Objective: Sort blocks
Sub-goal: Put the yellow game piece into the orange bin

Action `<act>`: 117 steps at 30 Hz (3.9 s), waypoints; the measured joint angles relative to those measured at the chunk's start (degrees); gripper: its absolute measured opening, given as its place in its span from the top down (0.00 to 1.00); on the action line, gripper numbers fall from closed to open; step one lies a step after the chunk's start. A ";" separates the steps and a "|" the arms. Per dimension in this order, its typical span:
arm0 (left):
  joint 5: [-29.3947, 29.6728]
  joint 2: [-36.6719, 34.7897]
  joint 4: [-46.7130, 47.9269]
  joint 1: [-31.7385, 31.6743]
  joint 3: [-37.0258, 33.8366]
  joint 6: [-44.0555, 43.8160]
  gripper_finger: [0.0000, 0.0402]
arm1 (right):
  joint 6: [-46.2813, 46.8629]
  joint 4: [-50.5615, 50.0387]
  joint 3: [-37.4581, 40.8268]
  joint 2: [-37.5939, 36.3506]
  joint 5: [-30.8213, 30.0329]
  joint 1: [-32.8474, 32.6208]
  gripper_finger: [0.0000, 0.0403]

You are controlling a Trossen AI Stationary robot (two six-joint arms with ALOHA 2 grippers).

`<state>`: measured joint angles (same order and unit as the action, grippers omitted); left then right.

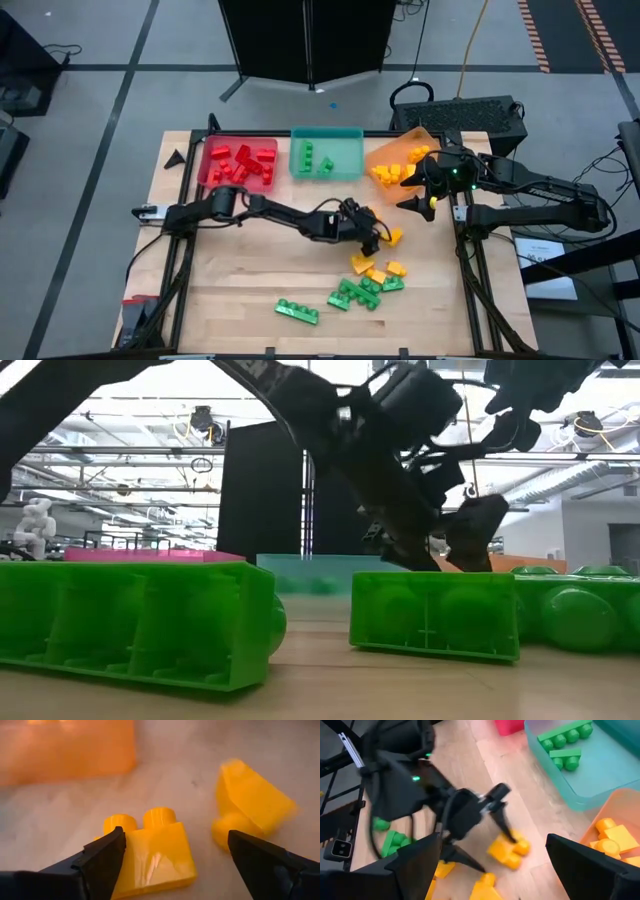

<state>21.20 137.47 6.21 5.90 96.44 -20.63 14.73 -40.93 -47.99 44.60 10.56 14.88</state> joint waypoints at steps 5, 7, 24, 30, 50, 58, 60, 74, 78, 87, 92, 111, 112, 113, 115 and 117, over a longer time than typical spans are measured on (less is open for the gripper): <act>2.54 -2.47 8.12 1.12 -0.27 -3.08 0.17 | -0.99 0.11 0.00 0.00 0.01 0.01 0.11; 3.14 -3.81 9.83 1.15 -0.37 -3.03 0.18 | -1.46 0.55 0.00 -0.02 0.01 0.01 0.11; 5.88 -10.79 23.76 0.21 -0.66 -3.25 0.18 | -5.00 -0.09 0.00 -0.02 0.27 -0.01 0.11; 3.56 -10.36 23.39 -1.95 -0.57 -3.12 0.18 | -5.98 -0.10 0.00 -0.02 0.27 0.00 0.11; -11.12 -7.82 24.80 -6.33 -0.43 -5.74 0.09 | -6.46 -0.22 -0.01 -0.02 0.25 -0.01 0.11; -11.37 -7.17 25.37 -6.34 -0.22 -6.40 0.10 | -6.39 -0.28 -0.02 0.00 0.23 0.01 0.11; -11.43 -7.15 25.49 -6.39 -0.22 -7.42 0.14 | -6.37 -0.28 0.00 0.00 0.23 0.00 0.11; -12.97 -11.46 26.52 -6.28 -0.59 -9.11 0.27 | -6.06 -0.59 0.00 -0.33 0.21 0.01 0.11; -11.17 -15.21 25.51 -6.95 -0.57 -9.07 0.27 | -6.71 0.70 0.00 -1.88 0.17 -0.01 0.11; -2.34 -27.89 12.37 -9.40 -0.48 -1.74 0.27 | -9.41 14.61 0.00 -8.16 -0.50 -0.01 0.11; -2.02 -32.78 -1.54 -9.63 -0.37 6.03 0.27 | -14.21 29.53 -0.02 -9.16 -3.83 0.19 0.11; -6.57 -34.16 -15.57 -5.82 -0.39 15.57 0.24 | -11.20 59.80 -0.07 3.41 7.76 0.16 0.11; -7.04 -34.17 -15.58 -5.67 -0.37 15.59 0.24 | -10.23 60.43 -0.07 4.03 9.17 0.16 0.11; -7.65 -34.17 -15.53 -5.60 -0.39 15.60 0.24 | -9.32 60.91 -0.07 4.59 10.42 0.16 0.11; -8.41 -34.14 -15.36 -5.27 -0.39 15.59 0.24 | -8.12 61.67 -0.07 5.59 12.03 0.16 0.11; -9.01 -34.14 -15.73 -4.95 -0.39 15.57 0.24 | -7.94 62.44 -0.07 6.25 12.34 0.16 0.11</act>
<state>12.19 103.33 -9.52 0.95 96.05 -5.06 6.79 21.52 -48.05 50.85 22.90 15.05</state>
